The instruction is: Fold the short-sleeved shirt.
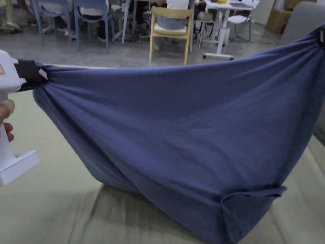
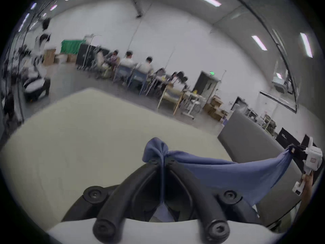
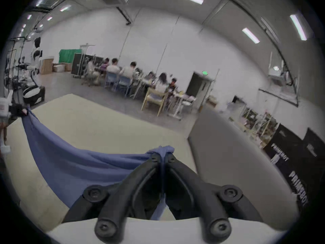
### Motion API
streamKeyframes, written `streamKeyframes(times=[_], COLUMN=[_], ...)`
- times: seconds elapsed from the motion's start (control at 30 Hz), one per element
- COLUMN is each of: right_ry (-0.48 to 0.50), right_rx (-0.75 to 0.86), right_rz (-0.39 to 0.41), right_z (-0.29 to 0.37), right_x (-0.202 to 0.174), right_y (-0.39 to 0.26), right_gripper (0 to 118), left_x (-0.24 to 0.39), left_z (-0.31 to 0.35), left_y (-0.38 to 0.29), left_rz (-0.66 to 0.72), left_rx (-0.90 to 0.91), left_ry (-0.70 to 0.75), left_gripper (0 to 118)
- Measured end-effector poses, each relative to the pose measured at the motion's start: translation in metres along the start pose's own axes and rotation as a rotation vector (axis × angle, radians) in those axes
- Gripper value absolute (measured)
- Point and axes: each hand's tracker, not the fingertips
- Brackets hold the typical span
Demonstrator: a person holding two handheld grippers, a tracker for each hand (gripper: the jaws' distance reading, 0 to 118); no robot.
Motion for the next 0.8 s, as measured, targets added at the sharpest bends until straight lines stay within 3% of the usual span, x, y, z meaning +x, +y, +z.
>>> streamKeyframes(times=[0.07, 0.17, 0.33, 0.53, 0.8], right_ry=[-0.061, -0.074, -0.075, -0.014, 0.002], right_rx=[0.033, 0.048, 0.016, -0.097, -0.172], right_rz=[0.025, -0.002, -0.067, -0.194, -0.246], right_z=[-0.003, -0.006, -0.033, -0.079, -0.110], right_x=[0.018, 0.045, 0.074, 0.076, 0.052], right_y=[0.031, 0.079, 0.138, 0.156, 0.140], right_gripper=[4, 4, 4, 4, 4], left_x=[0.021, 0.039, 0.065, 0.071, 0.055], left_z=[-0.005, -0.010, -0.024, -0.050, -0.080], left_y=[0.052, 0.120, 0.202, 0.219, 0.204], left_rz=[0.019, 0.041, -0.075, -0.091, -0.112], left_rx=[0.037, 0.058, 0.093, 0.042, -0.019], left_ry=[-0.047, -0.074, -0.056, 0.011, 0.053], left_gripper=[0, 0, 0, 0, 0])
